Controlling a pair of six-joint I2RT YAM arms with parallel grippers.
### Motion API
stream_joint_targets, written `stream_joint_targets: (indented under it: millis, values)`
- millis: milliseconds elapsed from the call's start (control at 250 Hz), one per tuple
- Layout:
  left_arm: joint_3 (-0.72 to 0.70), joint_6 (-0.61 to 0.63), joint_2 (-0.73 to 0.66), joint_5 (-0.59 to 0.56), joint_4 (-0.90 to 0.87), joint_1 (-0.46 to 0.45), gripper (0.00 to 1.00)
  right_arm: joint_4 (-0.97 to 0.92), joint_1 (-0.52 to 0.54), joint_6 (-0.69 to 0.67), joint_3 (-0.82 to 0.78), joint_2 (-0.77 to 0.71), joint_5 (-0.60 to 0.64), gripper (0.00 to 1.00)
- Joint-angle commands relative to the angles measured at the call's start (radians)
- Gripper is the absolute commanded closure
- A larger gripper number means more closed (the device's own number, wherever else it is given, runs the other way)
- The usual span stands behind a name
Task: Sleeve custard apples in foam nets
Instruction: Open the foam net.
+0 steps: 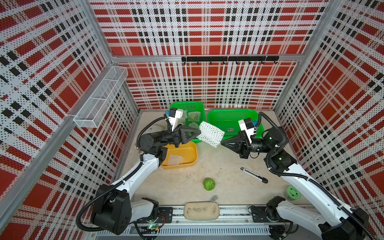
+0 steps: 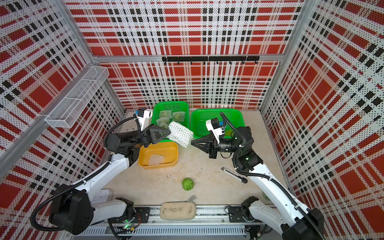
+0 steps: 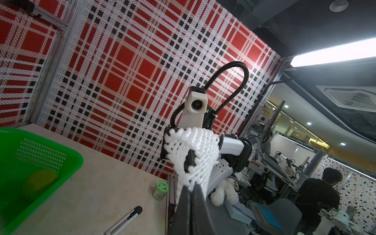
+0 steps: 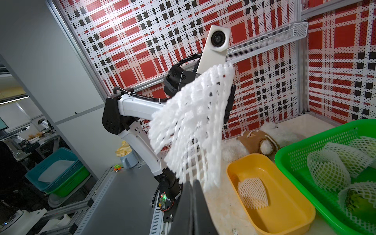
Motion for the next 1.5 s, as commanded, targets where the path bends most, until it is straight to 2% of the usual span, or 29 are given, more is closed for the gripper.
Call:
stream_joint_targets:
  millis: [0, 340, 468, 552, 640, 684, 720, 837, 949, 1029, 1061, 1105, 1165, 1209, 1289, 1405, 1497]
  values:
    - [-0.016, -0.067, -0.015, 0.031, 0.060, 0.004, 1.00, 0.076, 0.009, 0.009, 0.041, 0.025, 0.010, 0.96]
    - [-0.033, -0.058, -0.032, 0.041, 0.060, 0.002, 1.00, 0.062, 0.039, -0.027, 0.119, 0.103, 0.026, 0.96]
    - [-0.036, -0.053, -0.037, 0.043, 0.059, -0.001, 1.00, 0.119, 0.073, -0.014, 0.148, 0.152, 0.028, 0.91]
    - [-0.041, -0.051, -0.037, 0.042, 0.058, 0.000, 1.00, 0.179, 0.102, 0.011, 0.161, 0.183, 0.032, 0.78]
    - [-0.051, -0.041, -0.043, 0.032, 0.049, 0.005, 1.00, 0.197, 0.127, 0.018, 0.163, 0.198, 0.053, 0.48]
    - [-0.057, -0.025, -0.050, 0.028, 0.029, 0.004, 1.00, 0.195, 0.135, 0.018, 0.159, 0.198, 0.062, 0.38]
    - [-0.061, 0.002, -0.060, 0.023, -0.009, 0.031, 1.00, 0.191, 0.138, 0.016, 0.155, 0.196, 0.068, 0.30]
    - [-0.063, 0.162, -0.114, 0.015, -0.233, 0.030, 1.00, 0.150, 0.141, 0.002, 0.137, 0.176, 0.105, 0.01]
    - [-0.053, 0.368, -0.191, -0.002, -0.533, 0.026, 1.00, -0.012, 0.141, -0.078, 0.121, 0.121, 0.206, 0.00]
    - [-0.033, 0.551, -0.250, -0.038, -0.803, 0.019, 1.00, -0.189, 0.139, -0.148, 0.111, 0.060, 0.338, 0.00]
    - [-0.012, 0.652, -0.272, -0.074, -0.958, 0.019, 1.00, -0.252, 0.138, -0.165, 0.104, 0.033, 0.401, 0.00]
    - [0.031, 0.815, -0.294, -0.161, -1.204, -0.038, 1.00, -0.326, 0.134, -0.180, 0.089, -0.010, 0.479, 0.00]
    - [0.103, 0.999, -0.301, -0.344, -1.488, -0.123, 1.00, -0.415, 0.132, -0.186, 0.059, -0.081, 0.601, 0.00]
    - [0.147, 1.070, -0.290, -0.485, -1.627, -0.193, 1.00, -0.466, 0.129, -0.192, 0.027, -0.134, 0.662, 0.00]
    - [0.176, 1.105, -0.276, -0.674, -1.748, -0.294, 1.00, -0.582, 0.113, -0.209, -0.001, -0.200, 0.723, 0.00]
    - [0.181, 1.101, -0.264, -0.880, -1.851, -0.414, 1.00, -0.751, 0.107, -0.232, -0.015, -0.229, 0.793, 0.00]
    - [0.177, 1.081, -0.255, -1.049, -1.924, -0.512, 1.00, -0.801, 0.108, -0.220, -0.057, -0.240, 0.812, 0.00]
